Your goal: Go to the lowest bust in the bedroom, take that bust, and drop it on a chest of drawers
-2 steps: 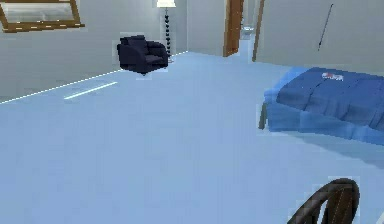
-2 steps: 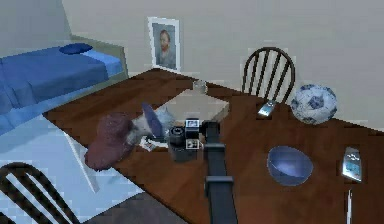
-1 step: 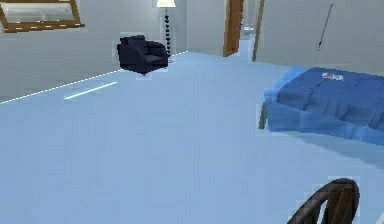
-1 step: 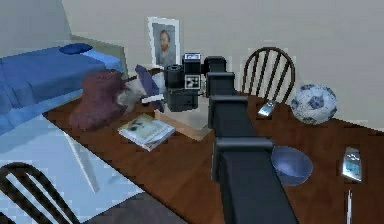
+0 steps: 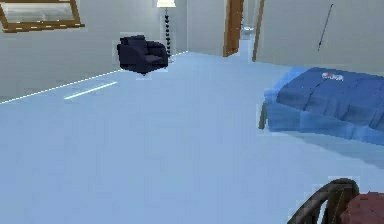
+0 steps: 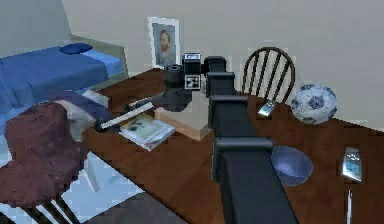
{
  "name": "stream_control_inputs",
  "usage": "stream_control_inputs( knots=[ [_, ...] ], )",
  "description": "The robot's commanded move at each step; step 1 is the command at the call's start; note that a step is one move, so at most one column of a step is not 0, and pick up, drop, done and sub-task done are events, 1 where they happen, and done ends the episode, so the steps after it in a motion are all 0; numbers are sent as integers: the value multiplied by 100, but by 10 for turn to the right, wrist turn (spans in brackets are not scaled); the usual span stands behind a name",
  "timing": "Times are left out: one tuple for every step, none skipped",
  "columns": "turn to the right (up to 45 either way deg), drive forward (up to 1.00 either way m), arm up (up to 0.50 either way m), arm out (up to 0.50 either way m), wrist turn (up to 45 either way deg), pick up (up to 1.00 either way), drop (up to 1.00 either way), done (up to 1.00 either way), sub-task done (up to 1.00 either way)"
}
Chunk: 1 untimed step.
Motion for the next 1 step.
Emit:
stream_control_inputs(
  knots=[
    [0, 0, 0, 0, -450, 0, 0, 0, 0]
  ],
)
